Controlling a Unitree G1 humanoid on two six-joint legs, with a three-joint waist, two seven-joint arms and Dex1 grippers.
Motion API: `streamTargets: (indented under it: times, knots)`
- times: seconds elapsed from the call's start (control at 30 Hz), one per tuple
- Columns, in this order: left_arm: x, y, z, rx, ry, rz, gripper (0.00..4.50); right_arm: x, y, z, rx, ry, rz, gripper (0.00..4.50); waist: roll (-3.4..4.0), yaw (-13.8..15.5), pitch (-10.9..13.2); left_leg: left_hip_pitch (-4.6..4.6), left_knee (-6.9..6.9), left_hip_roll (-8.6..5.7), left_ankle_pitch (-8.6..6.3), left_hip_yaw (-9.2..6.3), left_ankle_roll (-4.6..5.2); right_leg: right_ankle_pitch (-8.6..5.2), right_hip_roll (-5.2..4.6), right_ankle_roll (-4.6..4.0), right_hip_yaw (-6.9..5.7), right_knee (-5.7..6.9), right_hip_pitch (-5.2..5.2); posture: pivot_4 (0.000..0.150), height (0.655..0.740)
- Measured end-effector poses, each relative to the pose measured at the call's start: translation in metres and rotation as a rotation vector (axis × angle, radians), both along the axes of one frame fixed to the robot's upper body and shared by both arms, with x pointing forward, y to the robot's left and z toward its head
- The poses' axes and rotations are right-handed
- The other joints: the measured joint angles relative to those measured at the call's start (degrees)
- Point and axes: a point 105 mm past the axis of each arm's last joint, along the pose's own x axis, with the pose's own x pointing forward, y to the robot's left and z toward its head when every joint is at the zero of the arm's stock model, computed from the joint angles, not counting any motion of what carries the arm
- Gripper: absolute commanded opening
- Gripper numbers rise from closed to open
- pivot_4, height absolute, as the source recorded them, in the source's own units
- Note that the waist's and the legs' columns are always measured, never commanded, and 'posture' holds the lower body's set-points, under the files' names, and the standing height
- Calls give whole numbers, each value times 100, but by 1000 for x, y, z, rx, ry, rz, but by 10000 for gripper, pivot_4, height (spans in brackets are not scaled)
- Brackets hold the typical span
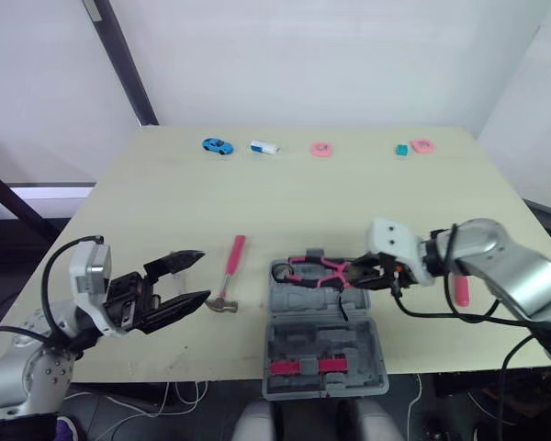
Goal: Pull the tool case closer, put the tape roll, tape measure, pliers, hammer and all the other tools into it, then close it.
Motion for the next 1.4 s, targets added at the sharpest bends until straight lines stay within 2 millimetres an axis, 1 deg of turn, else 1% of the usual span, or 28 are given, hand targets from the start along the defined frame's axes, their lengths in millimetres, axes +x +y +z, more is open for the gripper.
streamTargets:
  times: [0.03,0.1,0.2,0.3,0.43,0.53,0.73,1.13,1.17,1.2,1.23,1.3,1.4]
  knots:
    - [-1,1,-1,5,3,-1,45000,1,0,-4,-24,1,10,9542,-6,3,3,0,0,0,0,-1,0,0,-1,-1,-2,0,0,1500,7400]
    - [-3,3,-3,28,5,-8,45000,9,7,-12,-53,-4,15,9542,-10,-5,5,1,1,0,0,-1,0,2,0,-4,-3,2,-1,1500,7400]
    - [-3,4,-5,45,8,-6,45000,16,9,-22,-103,-19,26,9542,-10,-7,5,2,0,4,0,-3,0,5,7,-10,-7,6,-2,1500,7400]
    - [-4,4,-7,56,14,-2,45000,21,15,-34,-138,-5,38,9542,-10,-8,5,1,0,5,0,-3,0,8,9,-14,-7,9,-5,1500,7400]
    - [-3,5,-7,66,11,0,45000,24,23,-42,-167,-7,55,9542,-10,-8,5,1,0,5,0,-2,0,8,9,-14,-7,11,-5,1500,7400]
    - [-4,4,-7,70,5,-1,45000,28,27,-46,-191,-16,60,9542,-11,-8,5,2,0,5,0,-2,0,8,9,-14,-7,12,-4,1500,7400]
    - [-3,4,-7,86,-2,-5,45000,31,49,-51,-179,-18,81,9542,-11,-19,5,5,1,6,1,-4,0,9,14,-14,-7,19,-5,1500,7400]
    - [-4,4,-12,82,5,1,45000,33,54,-59,-187,10,76,9542,-12,-96,4,11,1,12,1,-5,0,9,20,-15,-7,25,-4,1500,7400]
    - [-4,3,-12,80,5,1,45000,33,55,-60,-184,12,78,19692,-12,-116,4,11,1,12,1,-5,-1,9,20,-15,-7,25,-4,1500,7400]
    - [-4,3,-12,79,4,1,45000,33,57,-61,-178,11,87,22646,-13,-133,4,11,0,12,1,-6,0,9,20,-15,-7,25,-4,1500,7400]
    - [-4,3,-12,79,4,1,45000,32,58,-64,-174,12,90,27201,-13,-142,3,10,0,12,1,-6,-1,9,20,-15,-7,25,-4,1500,7400]
    - [-4,3,-12,79,2,0,45000,30,60,-68,-153,18,97,27201,-13,-145,4,8,0,10,1,-6,-1,9,18,-15,-7,24,-4,1500,7400]
    - [-4,2,-12,80,1,1,45000,30,60,-65,-112,20,103,27201,-13,-144,3,6,1,7,1,-4,-1,10,14,-14,-6,23,-4,1500,7400]
